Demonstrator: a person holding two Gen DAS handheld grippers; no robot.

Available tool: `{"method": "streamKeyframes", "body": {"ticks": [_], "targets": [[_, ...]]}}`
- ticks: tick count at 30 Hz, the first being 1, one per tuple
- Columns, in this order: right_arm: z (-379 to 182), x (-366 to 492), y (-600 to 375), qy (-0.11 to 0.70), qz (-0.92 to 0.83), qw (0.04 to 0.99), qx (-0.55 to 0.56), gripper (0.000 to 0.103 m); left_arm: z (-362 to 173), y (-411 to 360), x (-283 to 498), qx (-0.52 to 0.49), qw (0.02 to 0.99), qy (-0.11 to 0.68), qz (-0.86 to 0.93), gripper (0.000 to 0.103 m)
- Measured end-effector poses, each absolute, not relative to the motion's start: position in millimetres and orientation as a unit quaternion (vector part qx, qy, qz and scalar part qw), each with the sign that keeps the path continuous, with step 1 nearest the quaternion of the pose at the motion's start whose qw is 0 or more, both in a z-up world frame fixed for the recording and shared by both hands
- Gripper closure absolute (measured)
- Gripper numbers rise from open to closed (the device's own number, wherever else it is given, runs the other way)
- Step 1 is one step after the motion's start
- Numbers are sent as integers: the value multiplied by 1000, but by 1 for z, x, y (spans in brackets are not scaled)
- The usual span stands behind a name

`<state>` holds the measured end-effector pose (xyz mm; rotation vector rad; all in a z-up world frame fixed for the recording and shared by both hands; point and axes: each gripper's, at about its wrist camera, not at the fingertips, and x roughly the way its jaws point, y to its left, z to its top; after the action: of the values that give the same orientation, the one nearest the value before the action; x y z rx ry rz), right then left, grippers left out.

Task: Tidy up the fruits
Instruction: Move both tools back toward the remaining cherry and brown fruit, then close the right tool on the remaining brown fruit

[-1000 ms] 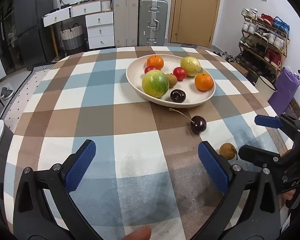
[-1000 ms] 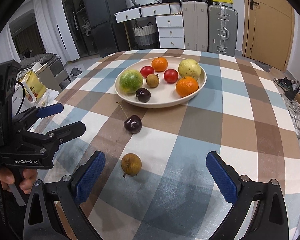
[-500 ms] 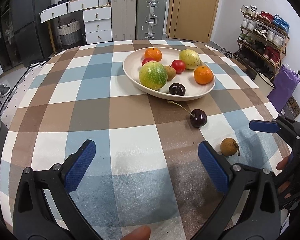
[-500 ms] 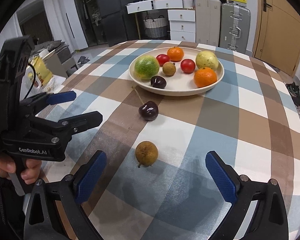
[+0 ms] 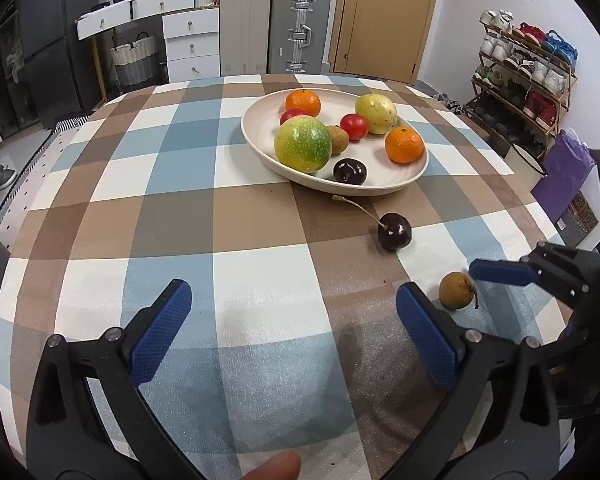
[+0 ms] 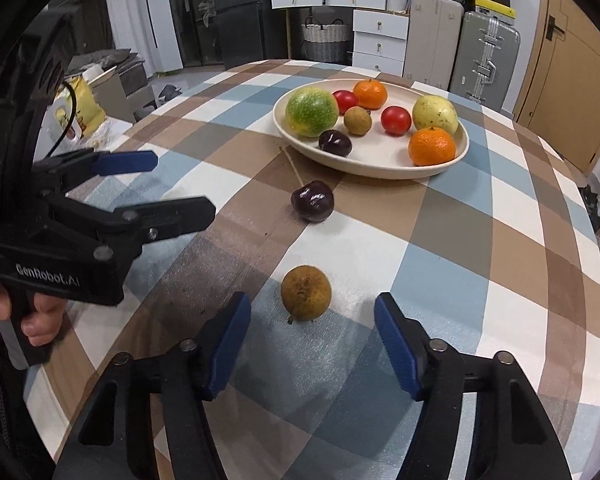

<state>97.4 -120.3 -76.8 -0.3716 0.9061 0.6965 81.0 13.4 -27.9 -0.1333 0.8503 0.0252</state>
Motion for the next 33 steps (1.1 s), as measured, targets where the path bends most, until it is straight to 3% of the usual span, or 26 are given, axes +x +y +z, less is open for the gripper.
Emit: {"method": "streamKeyframes", "body": {"ticks": [12,28,33], "targets": [[-76,90,-123,409,323,833,-187,78,-30,21,83,-82,906,416,12,1],[-72,83,-127,396,320,841,-185,82,-22,24,78,-81,911,404,22,1],[-61,90,-133,383,324,850,-162,90,-20,20,78,-79,913,400,24,1]]}}
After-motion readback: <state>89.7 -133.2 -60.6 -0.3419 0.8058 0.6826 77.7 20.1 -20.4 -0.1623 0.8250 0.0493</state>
